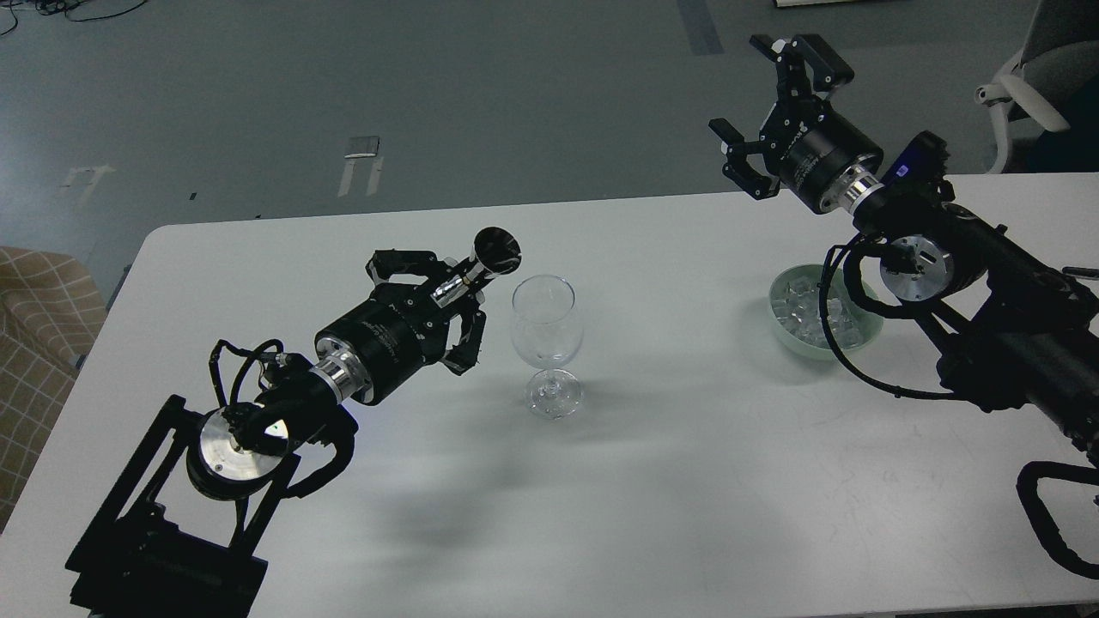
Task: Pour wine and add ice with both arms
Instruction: 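Position the jigger just above the wine glass rim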
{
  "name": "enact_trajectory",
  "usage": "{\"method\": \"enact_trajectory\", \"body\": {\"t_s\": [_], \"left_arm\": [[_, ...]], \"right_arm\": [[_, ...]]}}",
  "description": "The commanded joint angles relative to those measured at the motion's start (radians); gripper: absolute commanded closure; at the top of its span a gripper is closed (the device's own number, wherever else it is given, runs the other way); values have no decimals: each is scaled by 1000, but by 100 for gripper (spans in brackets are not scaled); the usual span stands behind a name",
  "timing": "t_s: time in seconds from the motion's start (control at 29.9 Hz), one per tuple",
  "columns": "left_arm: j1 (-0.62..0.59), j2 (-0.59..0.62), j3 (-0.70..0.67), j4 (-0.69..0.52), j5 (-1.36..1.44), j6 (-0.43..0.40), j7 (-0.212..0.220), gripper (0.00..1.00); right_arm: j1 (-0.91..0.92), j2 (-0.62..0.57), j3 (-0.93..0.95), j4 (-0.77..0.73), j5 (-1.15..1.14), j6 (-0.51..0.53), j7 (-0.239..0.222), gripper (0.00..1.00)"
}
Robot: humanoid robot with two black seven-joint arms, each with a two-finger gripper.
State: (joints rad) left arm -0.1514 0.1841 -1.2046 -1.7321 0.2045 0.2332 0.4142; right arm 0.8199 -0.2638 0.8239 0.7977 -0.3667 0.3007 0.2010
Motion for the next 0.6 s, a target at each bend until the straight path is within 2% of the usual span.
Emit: {"method": "enact_trajectory", "body": {"t_s": [0.0,0.57], "left_arm": [[0,1,13,0,30,0,0,87],[-14,1,25,0,124,-2,0,87]], "right_arm": [[-1,0,0,0,0,0,0,0],[-8,3,0,0,0,0,2,0]]}}
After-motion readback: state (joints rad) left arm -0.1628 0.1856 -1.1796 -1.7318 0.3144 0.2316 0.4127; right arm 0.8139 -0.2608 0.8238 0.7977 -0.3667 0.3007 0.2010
